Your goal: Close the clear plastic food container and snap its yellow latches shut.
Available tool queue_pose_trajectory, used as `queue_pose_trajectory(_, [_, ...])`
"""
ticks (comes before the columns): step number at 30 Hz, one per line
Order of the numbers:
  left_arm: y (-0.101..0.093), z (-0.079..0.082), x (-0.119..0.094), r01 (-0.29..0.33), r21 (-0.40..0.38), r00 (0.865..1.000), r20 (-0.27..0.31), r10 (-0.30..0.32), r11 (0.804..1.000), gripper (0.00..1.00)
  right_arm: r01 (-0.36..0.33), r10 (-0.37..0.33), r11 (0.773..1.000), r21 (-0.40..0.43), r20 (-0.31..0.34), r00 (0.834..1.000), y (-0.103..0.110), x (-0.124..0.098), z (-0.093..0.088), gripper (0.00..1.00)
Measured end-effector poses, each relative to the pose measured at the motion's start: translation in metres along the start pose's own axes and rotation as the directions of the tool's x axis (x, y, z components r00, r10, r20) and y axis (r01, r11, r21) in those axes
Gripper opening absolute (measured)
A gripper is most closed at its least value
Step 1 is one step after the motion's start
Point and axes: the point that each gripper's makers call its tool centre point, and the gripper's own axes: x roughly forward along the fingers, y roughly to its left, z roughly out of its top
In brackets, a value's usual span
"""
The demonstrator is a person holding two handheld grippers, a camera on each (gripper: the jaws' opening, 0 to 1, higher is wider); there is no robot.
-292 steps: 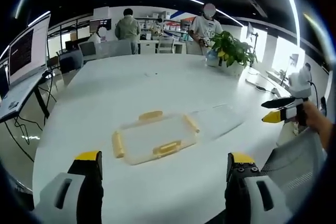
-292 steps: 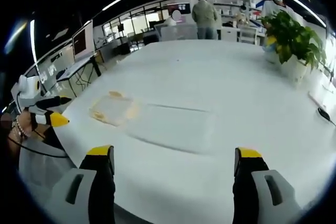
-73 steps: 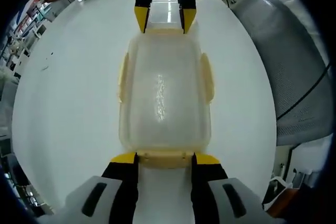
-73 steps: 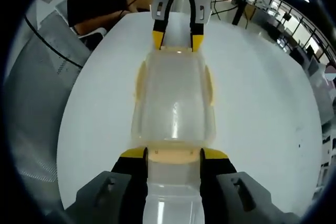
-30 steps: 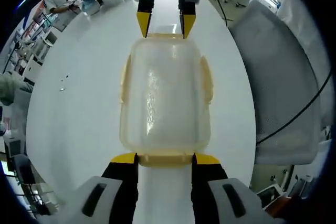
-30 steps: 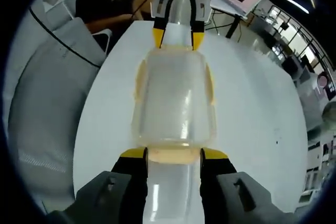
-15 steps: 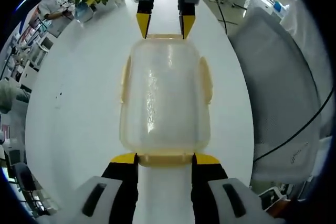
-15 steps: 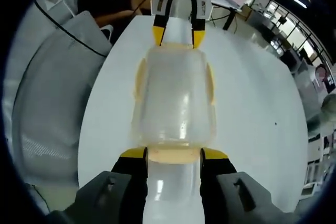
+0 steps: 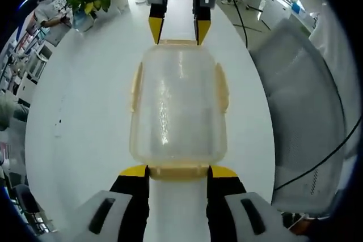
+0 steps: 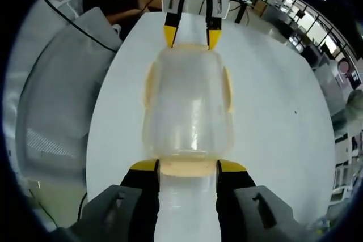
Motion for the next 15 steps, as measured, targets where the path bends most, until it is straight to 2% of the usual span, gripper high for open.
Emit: queue_pose_trajectory(15, [-0.004, 0.046, 0.021, 0.018, -0.015, 0.999, 0.029, -0.018, 1.000, 0.34, -0.026, 0.026, 1.000, 0.012, -0.008, 1.000, 0.003, -0.017, -0.049, 0.35])
